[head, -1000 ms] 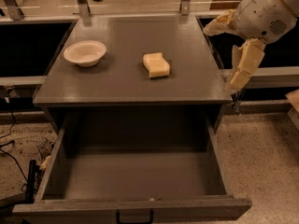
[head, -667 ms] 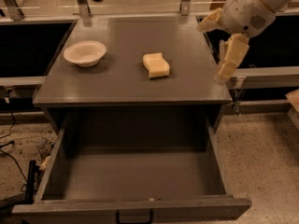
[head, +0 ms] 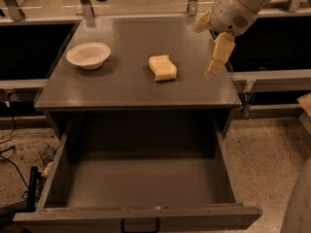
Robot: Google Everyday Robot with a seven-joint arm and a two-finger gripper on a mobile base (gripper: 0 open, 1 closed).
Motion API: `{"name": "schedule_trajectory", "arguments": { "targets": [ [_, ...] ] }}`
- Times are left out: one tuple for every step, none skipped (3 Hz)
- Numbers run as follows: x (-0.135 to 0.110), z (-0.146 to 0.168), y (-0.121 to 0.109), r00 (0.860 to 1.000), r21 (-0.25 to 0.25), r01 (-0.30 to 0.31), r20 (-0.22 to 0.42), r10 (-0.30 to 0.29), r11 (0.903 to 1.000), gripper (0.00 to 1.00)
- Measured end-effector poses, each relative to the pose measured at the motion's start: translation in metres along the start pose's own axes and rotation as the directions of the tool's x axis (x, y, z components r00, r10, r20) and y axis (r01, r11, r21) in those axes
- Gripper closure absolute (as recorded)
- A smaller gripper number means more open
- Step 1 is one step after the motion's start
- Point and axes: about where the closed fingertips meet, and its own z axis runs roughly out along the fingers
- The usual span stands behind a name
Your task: Place sponge into top drawer
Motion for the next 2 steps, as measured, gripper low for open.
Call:
{"name": "schedule_trajectory", "arguments": {
  "targets": [
    [0.005,0.009,-0.005,1.0,-0.001,-0.016,0.019,0.016,0.9999,0.0],
    [0.012,0.033,-0.013,0.998,-0.024,-0.047,0.047,0.049,0.9986,0.0]
  ]
}}
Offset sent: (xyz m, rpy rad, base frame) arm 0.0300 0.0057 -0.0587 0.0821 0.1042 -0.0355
